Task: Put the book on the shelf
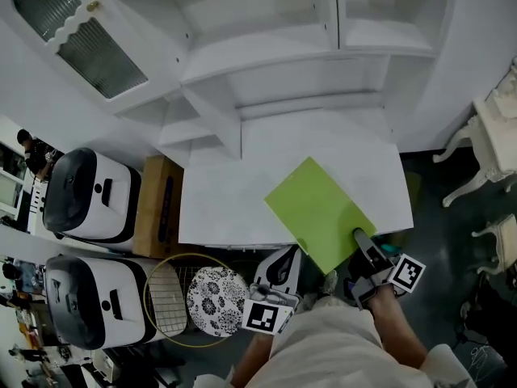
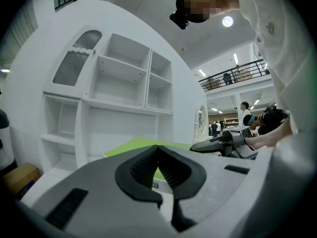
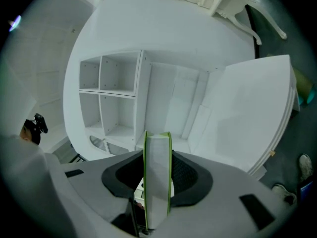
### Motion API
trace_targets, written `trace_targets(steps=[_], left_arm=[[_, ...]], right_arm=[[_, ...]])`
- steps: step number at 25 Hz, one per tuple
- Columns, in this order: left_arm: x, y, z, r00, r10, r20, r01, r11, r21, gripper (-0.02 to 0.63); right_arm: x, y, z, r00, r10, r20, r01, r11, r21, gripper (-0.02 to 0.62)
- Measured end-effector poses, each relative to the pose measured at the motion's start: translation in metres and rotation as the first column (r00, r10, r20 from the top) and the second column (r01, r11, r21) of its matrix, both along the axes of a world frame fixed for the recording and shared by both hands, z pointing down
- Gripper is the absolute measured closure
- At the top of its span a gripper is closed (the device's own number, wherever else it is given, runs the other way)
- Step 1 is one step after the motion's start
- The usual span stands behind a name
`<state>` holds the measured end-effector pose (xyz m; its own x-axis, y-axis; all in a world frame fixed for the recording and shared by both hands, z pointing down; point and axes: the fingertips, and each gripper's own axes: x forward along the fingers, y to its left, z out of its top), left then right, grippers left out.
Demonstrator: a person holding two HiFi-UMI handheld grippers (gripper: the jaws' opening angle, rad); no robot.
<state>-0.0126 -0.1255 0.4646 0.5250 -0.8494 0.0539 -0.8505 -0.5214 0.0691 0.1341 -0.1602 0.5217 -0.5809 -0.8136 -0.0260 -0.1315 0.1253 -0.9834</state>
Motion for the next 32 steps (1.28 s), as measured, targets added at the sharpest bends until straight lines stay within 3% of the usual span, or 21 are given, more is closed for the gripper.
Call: trace_targets(steps=[5,10,14,19,27,32], left_arm=[[-0.013,-0.009,0.006,1.000,0.016,0.015,-0.016,1.000,-0.025,0.603],[-0.021,-0.024,0.002,0.997,0.069,0.029,-0.069,0.998,0.002,0.603],[-0.028,-0.034,-0.006,0.997,0.082,-0.009,-0.082,0.996,0.019,0.603],[-0.036,-0.037,0.001,0.993,0.119,0.024,-0.119,0.993,-0.004,0.603],[-0.048,-0.048,-0.006,0.991,0.130,0.020,-0.131,0.991,0.016,0.603],[-0.051,-0.051,-0.008,0.990,0.141,0.008,-0.141,0.990,0.020,0.603]], right_arm=[[-0.009,-0.008,-0.002,1.000,0.022,0.022,-0.022,1.000,-0.002,0.445],[-0.019,-0.012,-0.003,0.998,0.059,0.030,-0.058,0.998,-0.004,0.444],[-0.031,-0.013,-0.007,0.998,0.067,0.017,-0.067,0.998,0.003,0.444],[-0.042,-0.017,-0.015,0.997,0.079,-0.005,-0.079,0.997,0.021,0.445],[-0.047,-0.030,-0.042,0.984,0.097,-0.150,-0.077,0.989,0.130,0.445],[-0.054,-0.038,-0.069,0.936,0.101,-0.338,-0.014,0.968,0.251,0.445]])
